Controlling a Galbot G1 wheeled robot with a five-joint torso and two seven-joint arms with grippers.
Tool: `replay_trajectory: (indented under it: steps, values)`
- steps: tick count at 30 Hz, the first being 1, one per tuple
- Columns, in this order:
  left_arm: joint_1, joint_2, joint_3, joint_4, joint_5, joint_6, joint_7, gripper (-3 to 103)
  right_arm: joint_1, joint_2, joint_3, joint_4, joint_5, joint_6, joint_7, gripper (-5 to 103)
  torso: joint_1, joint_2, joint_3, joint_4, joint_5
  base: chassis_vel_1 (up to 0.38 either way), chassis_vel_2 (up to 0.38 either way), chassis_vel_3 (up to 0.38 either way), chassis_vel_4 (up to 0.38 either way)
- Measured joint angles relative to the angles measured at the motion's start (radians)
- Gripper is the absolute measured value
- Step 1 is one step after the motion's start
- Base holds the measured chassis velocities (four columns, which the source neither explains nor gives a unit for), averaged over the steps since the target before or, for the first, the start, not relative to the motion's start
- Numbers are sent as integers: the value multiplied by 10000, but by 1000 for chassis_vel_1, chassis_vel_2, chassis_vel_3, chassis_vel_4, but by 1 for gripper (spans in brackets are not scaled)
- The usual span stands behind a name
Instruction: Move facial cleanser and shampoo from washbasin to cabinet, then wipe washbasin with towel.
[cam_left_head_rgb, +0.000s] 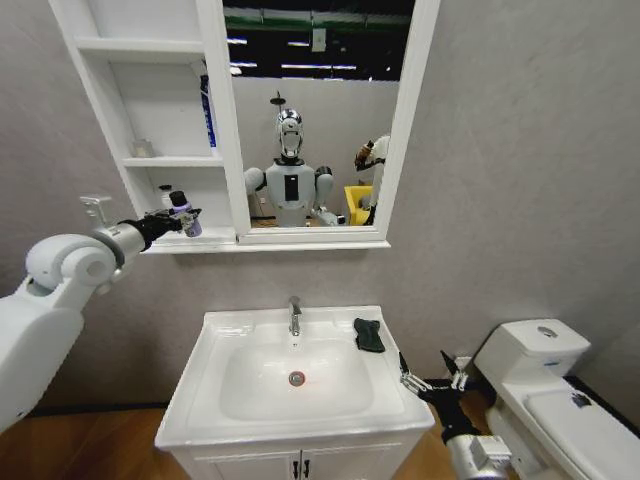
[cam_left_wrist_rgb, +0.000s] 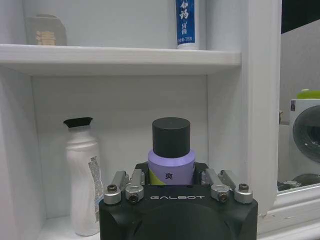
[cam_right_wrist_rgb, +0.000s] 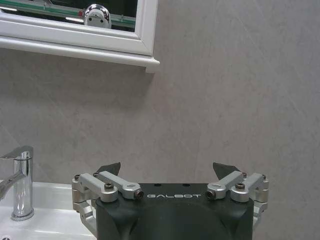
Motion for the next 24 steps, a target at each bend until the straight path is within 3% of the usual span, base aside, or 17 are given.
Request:
replay_trajectory:
  steps: [11, 24]
  values:
    - [-1096, -787, 1007, 1098, 677, -104, -54, 43, -95, -3, 96, -27, 21, 113, 19, 100, 0, 0, 0, -3, 1, 0, 0, 0, 0]
    - [-1591, -1188, 955, 1895, 1210, 64, 12, 43, -249, 10, 50, -77, -23, 231, 34, 100, 0, 0, 0, 0, 1, 0, 0, 0, 0]
